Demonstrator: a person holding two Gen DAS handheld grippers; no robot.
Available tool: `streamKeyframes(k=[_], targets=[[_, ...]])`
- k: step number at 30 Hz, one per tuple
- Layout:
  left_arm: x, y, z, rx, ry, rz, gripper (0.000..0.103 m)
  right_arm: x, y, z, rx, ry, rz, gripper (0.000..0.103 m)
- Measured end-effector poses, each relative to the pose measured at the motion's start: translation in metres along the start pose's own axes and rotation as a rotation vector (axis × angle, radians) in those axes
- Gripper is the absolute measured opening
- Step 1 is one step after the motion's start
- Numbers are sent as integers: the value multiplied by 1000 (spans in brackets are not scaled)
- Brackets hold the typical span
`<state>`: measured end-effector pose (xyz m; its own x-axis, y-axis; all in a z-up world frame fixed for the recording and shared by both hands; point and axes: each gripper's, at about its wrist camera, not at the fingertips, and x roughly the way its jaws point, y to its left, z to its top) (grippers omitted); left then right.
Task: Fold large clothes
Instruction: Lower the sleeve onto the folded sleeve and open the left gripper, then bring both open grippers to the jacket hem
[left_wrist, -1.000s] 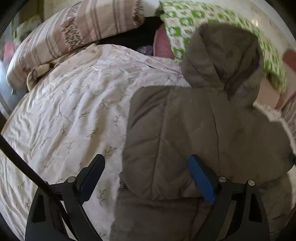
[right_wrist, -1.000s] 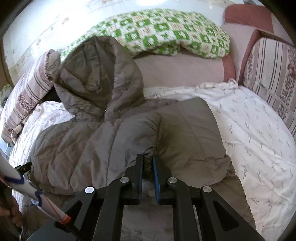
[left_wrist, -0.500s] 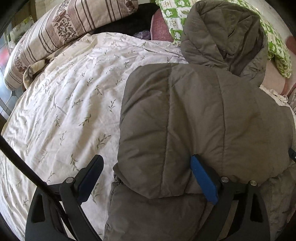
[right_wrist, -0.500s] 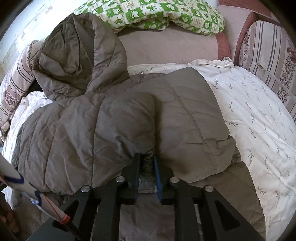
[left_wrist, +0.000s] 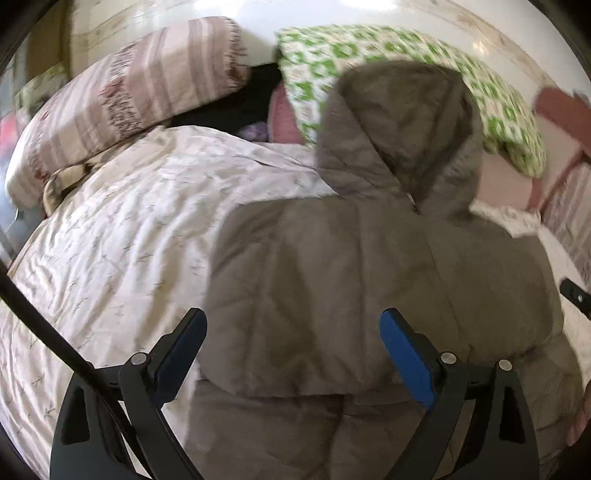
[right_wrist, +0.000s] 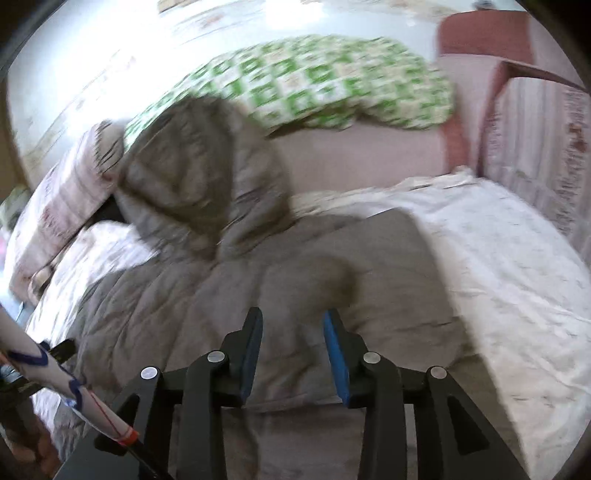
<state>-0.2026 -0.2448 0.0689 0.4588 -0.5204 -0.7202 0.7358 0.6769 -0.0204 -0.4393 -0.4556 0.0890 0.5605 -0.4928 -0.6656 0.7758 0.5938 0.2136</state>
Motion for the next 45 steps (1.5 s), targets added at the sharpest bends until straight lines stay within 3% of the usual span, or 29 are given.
streamKeyframes(k=[8, 13, 34, 40, 45], targets=[[25, -23, -14, 69, 64, 40, 95, 41, 7, -21, -50, 137, -17, 37], [31, -21, -17, 75, 89, 56, 99, 45, 7, -24, -56, 160, -19, 39], [30, -21, -18, 76, 78, 60, 100, 37, 18, -18, -112, 136, -44, 48], [9, -25, -13, 78, -1, 40, 100, 20, 14, -7, -86, 55, -51, 49], [0, -42, -15, 134, -41, -4, 100, 28, -1, -6, -33, 83, -72, 49]])
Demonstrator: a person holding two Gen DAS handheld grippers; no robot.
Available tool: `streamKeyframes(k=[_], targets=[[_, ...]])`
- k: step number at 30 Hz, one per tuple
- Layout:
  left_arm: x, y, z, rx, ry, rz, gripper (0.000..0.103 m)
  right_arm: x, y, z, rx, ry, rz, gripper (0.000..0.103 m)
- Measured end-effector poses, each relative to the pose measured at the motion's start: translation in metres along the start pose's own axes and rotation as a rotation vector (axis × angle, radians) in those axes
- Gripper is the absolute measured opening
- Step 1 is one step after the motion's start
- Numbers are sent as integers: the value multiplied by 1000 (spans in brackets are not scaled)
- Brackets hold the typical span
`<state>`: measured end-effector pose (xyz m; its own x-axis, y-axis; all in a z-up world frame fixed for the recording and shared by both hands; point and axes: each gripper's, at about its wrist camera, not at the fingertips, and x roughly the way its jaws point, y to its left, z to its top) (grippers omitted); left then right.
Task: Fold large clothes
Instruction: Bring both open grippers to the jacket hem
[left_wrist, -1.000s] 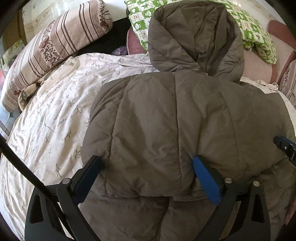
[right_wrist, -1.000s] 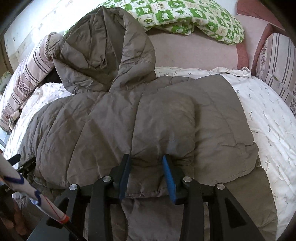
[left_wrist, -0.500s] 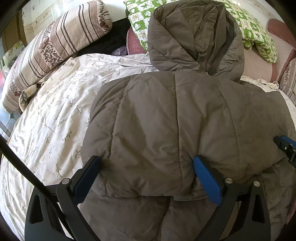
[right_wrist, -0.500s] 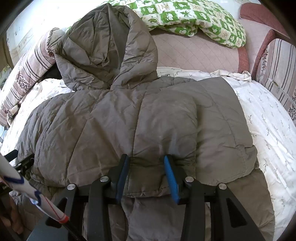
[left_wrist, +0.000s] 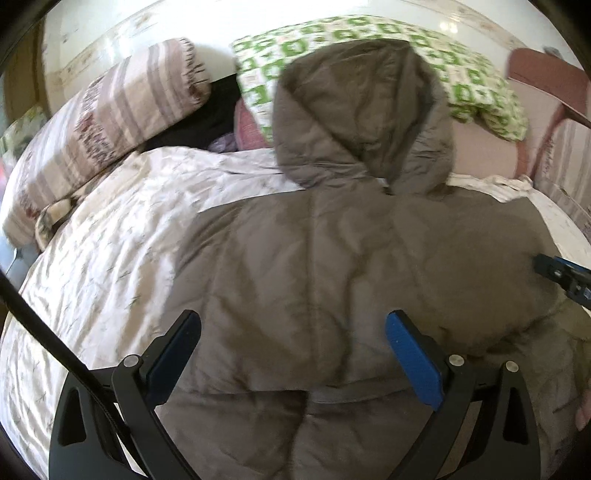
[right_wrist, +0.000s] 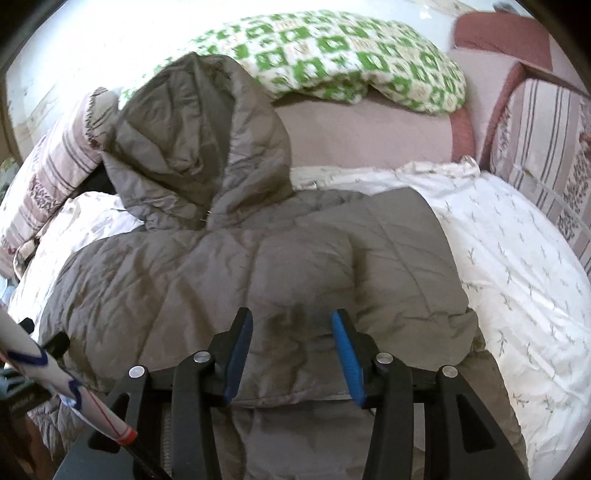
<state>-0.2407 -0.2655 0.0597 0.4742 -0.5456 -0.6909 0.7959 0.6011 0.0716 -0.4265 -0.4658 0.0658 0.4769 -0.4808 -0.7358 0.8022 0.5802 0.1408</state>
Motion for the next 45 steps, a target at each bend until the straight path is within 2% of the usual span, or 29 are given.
streamKeyframes(k=[3, 6, 11, 13, 16, 21, 23, 25, 27, 34, 45], targets=[[3, -15, -4, 49, 9, -12, 100, 7, -3, -2, 11, 28, -6, 49], [11, -23, -8, 91, 35, 14, 100, 14, -1, -7, -4, 53, -20, 49], [18, -21, -9, 84, 70, 4, 100, 19, -1, -10, -10, 62, -18, 55], [17, -22, -10, 90, 67, 10, 100, 20, -3, -10, -3, 68, -27, 62], [16, -23, -11, 100, 60, 20, 100, 19, -10, -7, 37, 77, -4, 62], [16, -24, -11, 101, 57, 21, 100, 4, -16, 2, 51, 8, -29, 62], [16, -25, -12, 104, 53, 25, 100, 4, -22, 3, 74, 9, -38, 60], [15, -25, -12, 107, 50, 27, 100, 9, -30, 3, 99, 34, -53, 43], [15, -25, -12, 107, 50, 27, 100, 16, -37, 1, 127, 66, -47, 38], [15, -25, -12, 107, 50, 28, 100, 25, -32, -4, 97, 88, -67, 38], [16, -26, -12, 105, 48, 29, 100, 31, -38, -6, 107, 98, -50, 38]])
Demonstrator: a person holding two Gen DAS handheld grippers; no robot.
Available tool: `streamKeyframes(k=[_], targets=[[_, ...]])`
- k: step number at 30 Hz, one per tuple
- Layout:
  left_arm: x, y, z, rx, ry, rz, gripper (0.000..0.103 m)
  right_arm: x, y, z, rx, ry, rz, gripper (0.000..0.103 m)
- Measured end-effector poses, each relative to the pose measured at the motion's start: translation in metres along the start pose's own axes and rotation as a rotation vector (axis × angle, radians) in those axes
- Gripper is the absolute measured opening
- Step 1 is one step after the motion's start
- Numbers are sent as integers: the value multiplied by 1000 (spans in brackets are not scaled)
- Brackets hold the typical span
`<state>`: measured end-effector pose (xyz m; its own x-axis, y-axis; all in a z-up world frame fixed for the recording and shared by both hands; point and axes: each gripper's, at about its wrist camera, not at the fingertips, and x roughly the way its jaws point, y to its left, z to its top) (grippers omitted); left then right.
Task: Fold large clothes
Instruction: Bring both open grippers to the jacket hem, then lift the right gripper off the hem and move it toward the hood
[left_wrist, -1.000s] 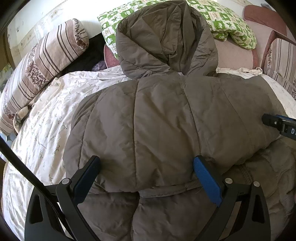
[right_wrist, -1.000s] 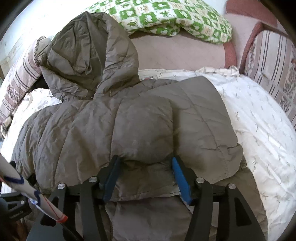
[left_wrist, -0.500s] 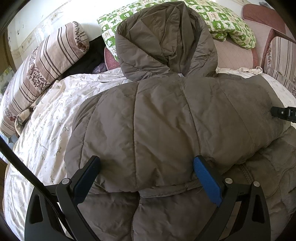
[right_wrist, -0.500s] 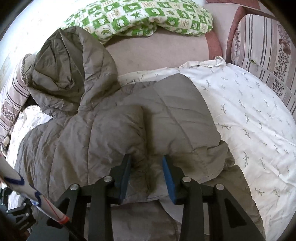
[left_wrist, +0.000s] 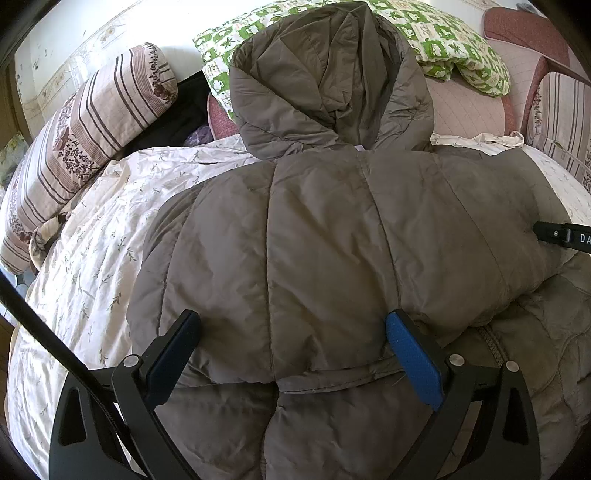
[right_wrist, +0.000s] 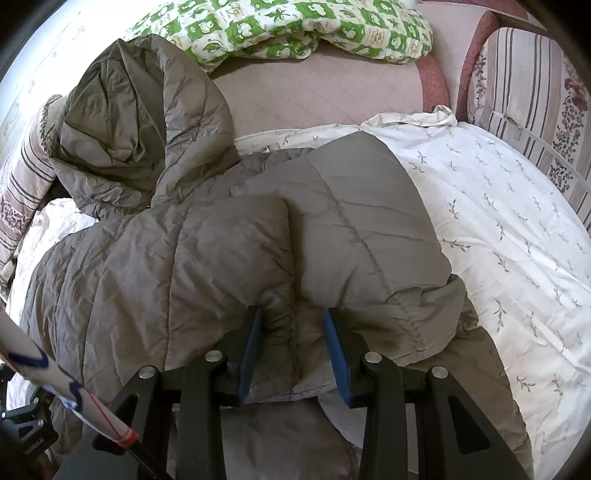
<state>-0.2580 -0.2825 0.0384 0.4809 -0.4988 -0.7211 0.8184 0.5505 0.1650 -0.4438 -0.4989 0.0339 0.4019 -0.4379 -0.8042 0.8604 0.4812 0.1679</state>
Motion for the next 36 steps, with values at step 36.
streamKeyframes(k=[36], targets=[[11, 58, 10, -248, 24, 17, 100, -11, 19, -3, -56, -33, 44, 40]])
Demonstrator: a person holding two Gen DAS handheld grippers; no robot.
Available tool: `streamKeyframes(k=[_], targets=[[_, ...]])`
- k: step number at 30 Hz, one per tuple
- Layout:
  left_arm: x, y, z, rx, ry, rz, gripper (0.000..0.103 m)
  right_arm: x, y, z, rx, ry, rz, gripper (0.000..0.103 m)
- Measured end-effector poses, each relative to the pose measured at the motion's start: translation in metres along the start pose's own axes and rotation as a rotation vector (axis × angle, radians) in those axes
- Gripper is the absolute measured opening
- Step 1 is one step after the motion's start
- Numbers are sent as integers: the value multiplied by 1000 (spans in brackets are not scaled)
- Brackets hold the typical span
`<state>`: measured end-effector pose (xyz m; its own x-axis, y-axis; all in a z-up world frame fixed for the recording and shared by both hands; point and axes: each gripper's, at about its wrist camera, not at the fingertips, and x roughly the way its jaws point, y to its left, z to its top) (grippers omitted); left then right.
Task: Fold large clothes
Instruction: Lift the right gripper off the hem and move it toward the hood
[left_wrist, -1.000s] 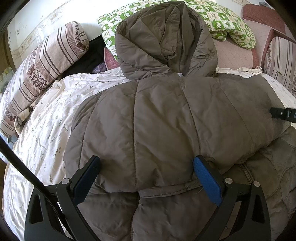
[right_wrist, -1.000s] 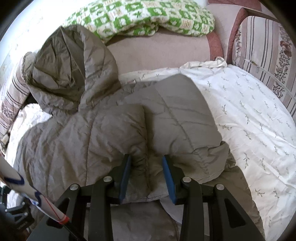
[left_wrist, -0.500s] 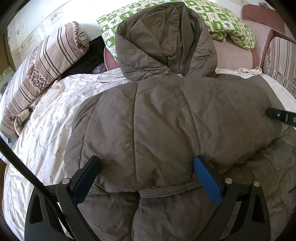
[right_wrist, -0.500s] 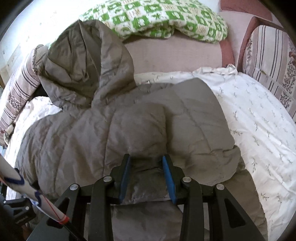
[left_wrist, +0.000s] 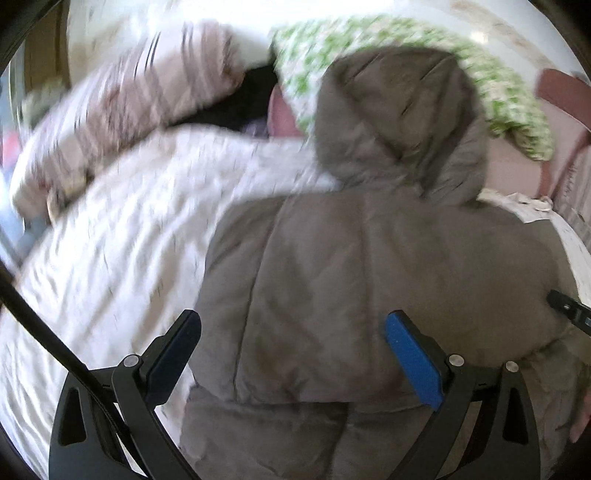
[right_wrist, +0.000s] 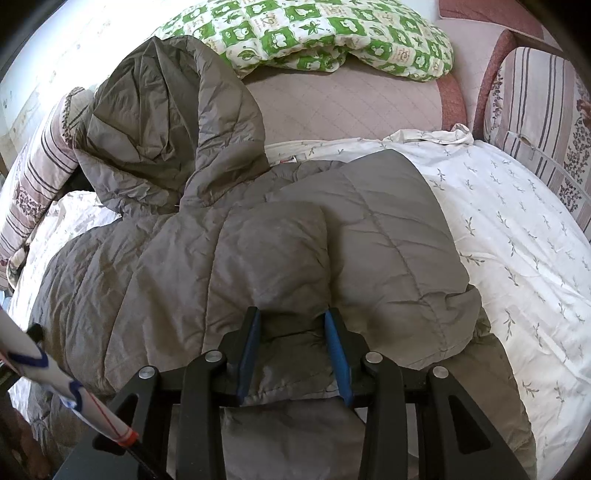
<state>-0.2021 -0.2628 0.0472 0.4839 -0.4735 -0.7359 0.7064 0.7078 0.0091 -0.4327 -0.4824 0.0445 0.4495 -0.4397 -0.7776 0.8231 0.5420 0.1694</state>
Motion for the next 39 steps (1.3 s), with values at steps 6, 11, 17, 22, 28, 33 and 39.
streamKeyframes(k=[6, 11, 17, 22, 28, 33, 39], targets=[[15, 5, -3, -40, 63, -26, 100, 4, -3, 0, 11, 14, 10, 43], [-1, 6, 2, -34, 13, -16, 100, -15, -5, 4, 21, -15, 14, 43], [-19, 11, 5, -34, -3, -44, 100, -71, -20, -1, 89, -91, 35, 43], [-37, 10, 4, -17, -29, -50, 100, -109, -26, -36, 164, -111, 54, 43], [-58, 17, 8, -44, -49, -91, 100, -123, -3, -54, 122, -17, 32, 43], [-70, 28, 14, -73, -71, -89, 100, -156, 40, -12, 2, -54, 22, 43], [-69, 40, 19, -113, -66, -106, 100, -168, 96, 71, -91, -107, 42, 43]])
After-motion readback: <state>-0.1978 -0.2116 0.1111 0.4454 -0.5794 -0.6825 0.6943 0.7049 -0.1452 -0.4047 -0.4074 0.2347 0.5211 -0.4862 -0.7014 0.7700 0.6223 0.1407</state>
